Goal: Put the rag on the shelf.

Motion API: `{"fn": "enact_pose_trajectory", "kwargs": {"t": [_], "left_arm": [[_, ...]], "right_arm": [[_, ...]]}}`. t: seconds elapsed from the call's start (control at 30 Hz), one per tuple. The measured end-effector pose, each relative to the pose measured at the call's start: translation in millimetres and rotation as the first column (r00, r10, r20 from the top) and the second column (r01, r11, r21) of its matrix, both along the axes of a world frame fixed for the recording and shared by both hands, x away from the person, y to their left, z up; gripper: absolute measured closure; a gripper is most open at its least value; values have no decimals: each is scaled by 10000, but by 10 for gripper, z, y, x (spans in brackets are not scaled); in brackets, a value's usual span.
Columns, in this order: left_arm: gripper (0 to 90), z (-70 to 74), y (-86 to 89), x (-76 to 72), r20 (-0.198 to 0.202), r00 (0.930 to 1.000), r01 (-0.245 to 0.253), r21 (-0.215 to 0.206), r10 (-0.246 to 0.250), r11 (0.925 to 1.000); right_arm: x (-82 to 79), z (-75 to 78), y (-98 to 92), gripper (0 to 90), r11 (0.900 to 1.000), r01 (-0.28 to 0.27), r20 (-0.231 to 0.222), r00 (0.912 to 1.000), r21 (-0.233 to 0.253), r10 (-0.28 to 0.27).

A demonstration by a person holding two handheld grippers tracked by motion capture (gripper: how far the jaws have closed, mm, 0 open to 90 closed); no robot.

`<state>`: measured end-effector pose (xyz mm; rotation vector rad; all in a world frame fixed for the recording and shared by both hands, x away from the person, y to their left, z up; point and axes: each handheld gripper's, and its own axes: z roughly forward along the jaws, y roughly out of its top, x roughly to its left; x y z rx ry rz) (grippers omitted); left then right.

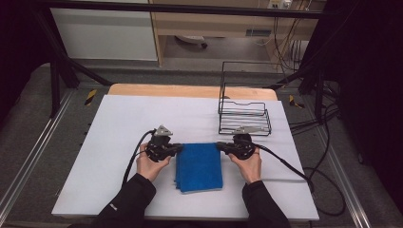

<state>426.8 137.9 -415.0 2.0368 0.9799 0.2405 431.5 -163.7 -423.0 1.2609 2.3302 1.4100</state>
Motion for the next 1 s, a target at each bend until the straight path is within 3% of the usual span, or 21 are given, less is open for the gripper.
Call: {"fn": "enact_pose_trajectory", "kwargs": {"t": [0.17, 0.43, 0.53, 1.0], "left_arm": [[836, 80, 18, -35, 191, 9998, -49, -238, 54, 9997], [836, 225, -3, -118, 666, 9978, 11, -548, 25, 9985], [836, 273, -11, -149, 891, 9960, 5, -503, 40, 9987], [836, 497, 10, -260, 1475, 9890, 121, -1114, 45, 9937]], "right_arm": [[-44, 110, -8, 868, 10000, -39, 541, 9985, 89, 34], [-97, 239, -67, 869, 9990, 100, 869, 9961, 433, -138], [-135, 329, -68, 869, 9991, 93, 1253, 9920, 415, -144], [-252, 568, -102, 869, 9986, 98, 2144, 9765, 527, -209]]}}
